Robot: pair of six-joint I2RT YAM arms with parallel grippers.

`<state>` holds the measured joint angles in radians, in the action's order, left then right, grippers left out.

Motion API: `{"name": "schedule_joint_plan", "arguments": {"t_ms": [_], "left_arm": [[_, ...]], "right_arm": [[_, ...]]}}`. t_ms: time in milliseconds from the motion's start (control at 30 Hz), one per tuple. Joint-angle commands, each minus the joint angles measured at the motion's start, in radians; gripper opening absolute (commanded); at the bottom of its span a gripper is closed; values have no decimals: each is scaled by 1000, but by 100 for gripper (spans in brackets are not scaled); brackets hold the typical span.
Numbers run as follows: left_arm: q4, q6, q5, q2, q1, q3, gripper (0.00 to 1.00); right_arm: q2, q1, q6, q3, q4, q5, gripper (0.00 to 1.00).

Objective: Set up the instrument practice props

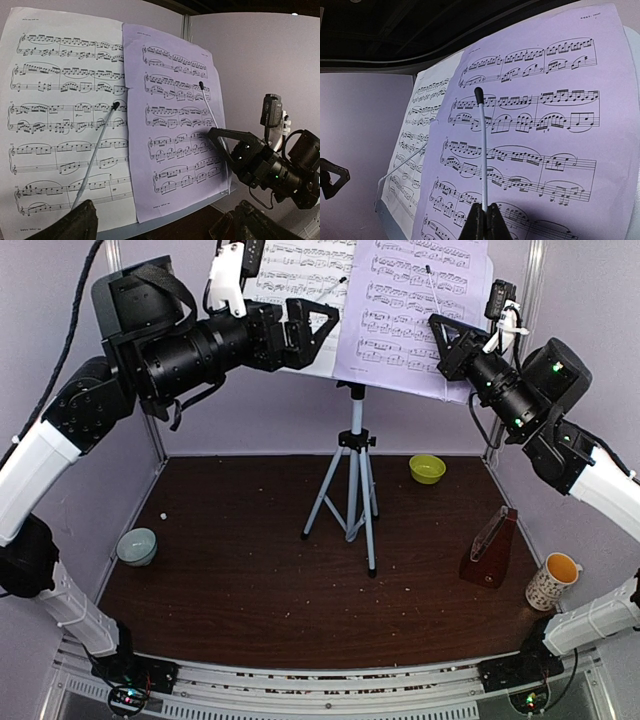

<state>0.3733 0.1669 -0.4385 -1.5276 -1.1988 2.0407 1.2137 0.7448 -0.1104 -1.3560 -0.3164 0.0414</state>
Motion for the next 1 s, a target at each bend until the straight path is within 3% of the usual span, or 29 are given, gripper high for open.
{"name": "schedule_joint_plan", "arguments": {"t_ms": [0,433,967], "left_arm": [[-14,127,-17,-39,-16,33,98],[209,431,-166,-204,-16,290,98],[203,427,-199,-306,-2,354,98]], "right_arm": [[-5,6,9,-33,-10,11,0],[-6,19,11,-36,-4,23,0],[-6,24,12,-31,-9,22,0]]}}
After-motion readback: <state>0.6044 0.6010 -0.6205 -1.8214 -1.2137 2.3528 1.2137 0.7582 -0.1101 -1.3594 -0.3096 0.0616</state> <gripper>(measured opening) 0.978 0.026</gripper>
